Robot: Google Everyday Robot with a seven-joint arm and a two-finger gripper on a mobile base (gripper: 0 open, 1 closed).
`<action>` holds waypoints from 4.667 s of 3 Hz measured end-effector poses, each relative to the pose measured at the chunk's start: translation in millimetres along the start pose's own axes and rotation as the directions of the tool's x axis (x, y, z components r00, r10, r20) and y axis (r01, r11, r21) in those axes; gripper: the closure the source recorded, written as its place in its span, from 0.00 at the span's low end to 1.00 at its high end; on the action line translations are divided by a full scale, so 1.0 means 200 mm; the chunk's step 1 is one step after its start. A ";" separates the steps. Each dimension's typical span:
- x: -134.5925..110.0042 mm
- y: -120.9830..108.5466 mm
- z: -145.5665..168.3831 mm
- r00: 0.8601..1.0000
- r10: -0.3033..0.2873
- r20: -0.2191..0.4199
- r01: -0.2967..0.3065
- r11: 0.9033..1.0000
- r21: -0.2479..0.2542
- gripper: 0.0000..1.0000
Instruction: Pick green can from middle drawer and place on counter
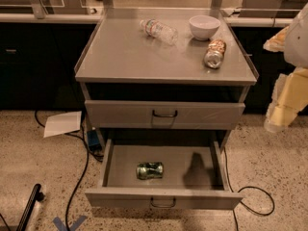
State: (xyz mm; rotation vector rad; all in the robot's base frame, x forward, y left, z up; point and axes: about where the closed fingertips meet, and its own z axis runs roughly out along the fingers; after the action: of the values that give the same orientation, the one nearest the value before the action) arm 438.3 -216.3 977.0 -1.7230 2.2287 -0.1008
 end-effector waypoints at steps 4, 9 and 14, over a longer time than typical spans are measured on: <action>0.19 0.19 0.64 0.978 -0.011 0.210 0.030 0.995 -0.090 0.00; -0.05 -0.03 1.79 0.895 0.015 0.445 0.047 0.991 -0.129 0.00; -0.38 0.18 2.89 0.784 0.160 0.600 0.009 0.963 -0.269 0.00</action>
Offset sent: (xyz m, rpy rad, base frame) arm -0.0063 -0.0022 0.0024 0.0068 -0.0302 0.0126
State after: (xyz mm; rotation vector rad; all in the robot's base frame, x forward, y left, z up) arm 590.2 -54.2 437.5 -1.4795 1.8493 0.7106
